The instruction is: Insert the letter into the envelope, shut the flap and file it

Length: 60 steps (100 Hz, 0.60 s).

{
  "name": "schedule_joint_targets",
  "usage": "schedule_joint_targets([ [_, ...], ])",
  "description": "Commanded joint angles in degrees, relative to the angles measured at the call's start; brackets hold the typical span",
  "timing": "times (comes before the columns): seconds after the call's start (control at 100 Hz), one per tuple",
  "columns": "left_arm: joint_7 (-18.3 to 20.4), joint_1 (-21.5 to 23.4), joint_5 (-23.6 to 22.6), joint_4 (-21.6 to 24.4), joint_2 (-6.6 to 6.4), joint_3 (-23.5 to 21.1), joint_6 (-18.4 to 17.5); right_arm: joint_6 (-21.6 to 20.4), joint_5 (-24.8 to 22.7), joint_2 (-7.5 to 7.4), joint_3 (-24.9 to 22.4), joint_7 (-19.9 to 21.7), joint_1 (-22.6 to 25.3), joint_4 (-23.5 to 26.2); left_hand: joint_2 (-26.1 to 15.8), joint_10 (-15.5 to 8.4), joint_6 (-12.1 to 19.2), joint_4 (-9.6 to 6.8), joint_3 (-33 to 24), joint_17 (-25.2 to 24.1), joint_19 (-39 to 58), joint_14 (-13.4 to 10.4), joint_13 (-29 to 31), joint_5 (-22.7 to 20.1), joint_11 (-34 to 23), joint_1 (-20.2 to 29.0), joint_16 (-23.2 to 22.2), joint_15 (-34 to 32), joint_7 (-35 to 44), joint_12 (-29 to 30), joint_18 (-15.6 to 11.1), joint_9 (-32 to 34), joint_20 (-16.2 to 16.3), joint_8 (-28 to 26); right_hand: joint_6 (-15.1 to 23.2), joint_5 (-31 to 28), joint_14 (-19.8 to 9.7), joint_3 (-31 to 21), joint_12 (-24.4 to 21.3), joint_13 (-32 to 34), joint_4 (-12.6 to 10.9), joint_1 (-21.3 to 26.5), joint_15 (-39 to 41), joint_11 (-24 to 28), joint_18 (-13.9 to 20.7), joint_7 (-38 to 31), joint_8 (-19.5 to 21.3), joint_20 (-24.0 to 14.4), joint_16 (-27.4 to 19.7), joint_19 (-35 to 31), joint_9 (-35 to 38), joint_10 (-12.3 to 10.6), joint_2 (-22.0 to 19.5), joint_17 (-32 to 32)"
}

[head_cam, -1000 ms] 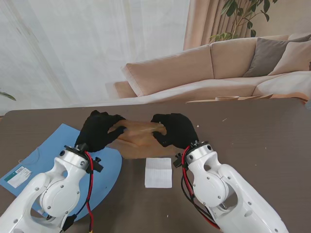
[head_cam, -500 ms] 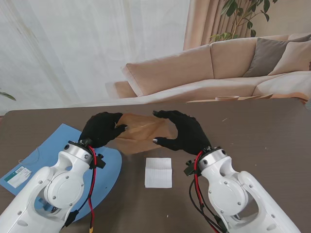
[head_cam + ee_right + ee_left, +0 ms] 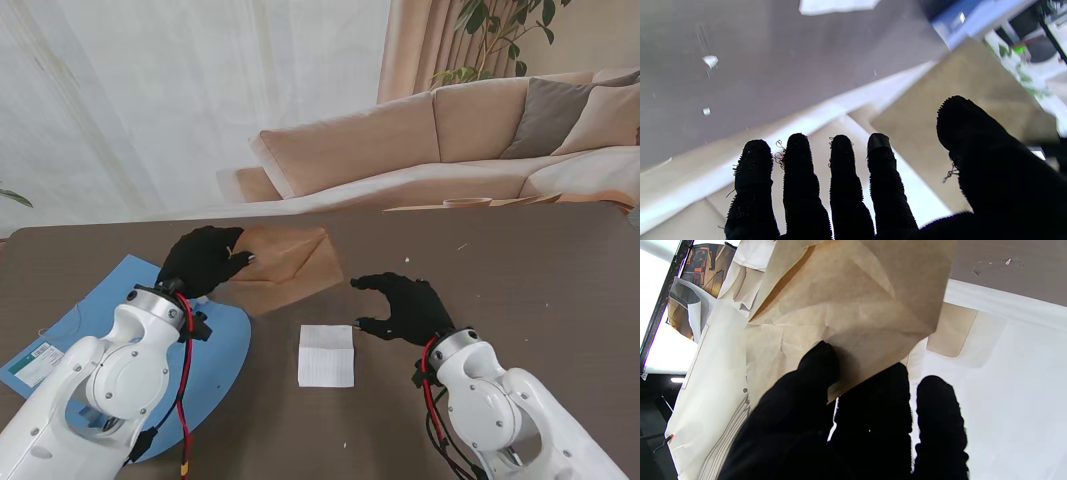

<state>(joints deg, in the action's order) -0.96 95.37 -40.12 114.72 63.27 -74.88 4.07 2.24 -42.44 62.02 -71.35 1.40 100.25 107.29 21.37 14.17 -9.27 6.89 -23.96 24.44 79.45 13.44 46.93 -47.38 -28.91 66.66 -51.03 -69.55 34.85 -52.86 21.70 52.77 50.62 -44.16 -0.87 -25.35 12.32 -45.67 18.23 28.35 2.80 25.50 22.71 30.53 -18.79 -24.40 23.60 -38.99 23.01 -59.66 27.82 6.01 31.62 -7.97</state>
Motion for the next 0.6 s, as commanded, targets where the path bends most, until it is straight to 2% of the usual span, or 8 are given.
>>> schedule_joint_targets([
  [0.0,1.34,0.23,0.09,1.22,0.10,-0.29,0.18,-0.99,-1.05,-0.12,2.28,1.58,-2.22,-3.47,-0.66,2.19,4.17,-1.35,-6.61,-0.04,2.56,-2.90,2.02,-5.21,-1.56,7.31,1.02,-2.15,10.59,-0.27,0.90,-2.04,-0.64,-5.06,0.82,-0.30,-1.43,-1.15,0.32,-1.00,-1.37,0.90,0.64,1.16,1.65,-0.82,0.75,-0.71,-0.18,0.55,-1.13,-1.14,-1.00,0.20],
  [0.16,2.15,0.35,0.51,1.91,0.01,-0.67,0.23,-2.90,-5.07,-0.52,10.38,0.31,-9.49,-11.96,-0.64,2.26,3.97,-1.37,-6.74,-0.12,2.59,-2.91,2.04,-5.20,-1.70,7.31,1.10,-2.23,10.63,-0.24,0.76,-2.24,-0.81,-5.11,1.30,0.13,-2.15,-2.33,0.56,-1.53,-1.73,0.31,0.79,1.63,2.08,-1.57,0.96,-0.70,-0.25,0.51,-1.74,-1.48,-1.46,0.13],
  [0.29,2.64,0.57,0.98,2.44,-0.05,-1.02,0.08,-2.50,-8.20,-0.60,17.13,-2.03,-14.77,-17.73,-0.64,2.36,3.93,-1.37,-6.84,-0.02,2.70,-3.01,2.14,-5.10,-1.83,7.31,1.17,-2.32,10.60,-0.20,0.67,-2.30,-0.93,-5.14,1.07,1.19,-2.77,-1.58,0.59,-3.42,-1.36,-1.13,0.38,1.51,2.86,-1.46,0.82,-0.41,-0.48,1.16,-3.61,-1.62,-1.77,1.31],
  [0.59,3.36,1.00,1.54,3.18,-0.14,-1.50,-0.27,-1.08,-10.20,-0.26,28.89,-5.97,-22.74,-26.69,-0.65,2.44,3.94,-1.29,-6.86,0.18,2.96,-3.12,2.40,-5.16,-1.97,7.31,1.26,-2.56,10.59,-0.12,0.68,-2.44,-1.15,-5.20,-0.30,-0.68,-3.17,-0.35,1.62,-2.84,-1.15,-1.95,2.05,3.52,3.26,-1.84,0.53,-0.37,0.02,0.81,-2.80,-1.99,-1.89,0.84],
])
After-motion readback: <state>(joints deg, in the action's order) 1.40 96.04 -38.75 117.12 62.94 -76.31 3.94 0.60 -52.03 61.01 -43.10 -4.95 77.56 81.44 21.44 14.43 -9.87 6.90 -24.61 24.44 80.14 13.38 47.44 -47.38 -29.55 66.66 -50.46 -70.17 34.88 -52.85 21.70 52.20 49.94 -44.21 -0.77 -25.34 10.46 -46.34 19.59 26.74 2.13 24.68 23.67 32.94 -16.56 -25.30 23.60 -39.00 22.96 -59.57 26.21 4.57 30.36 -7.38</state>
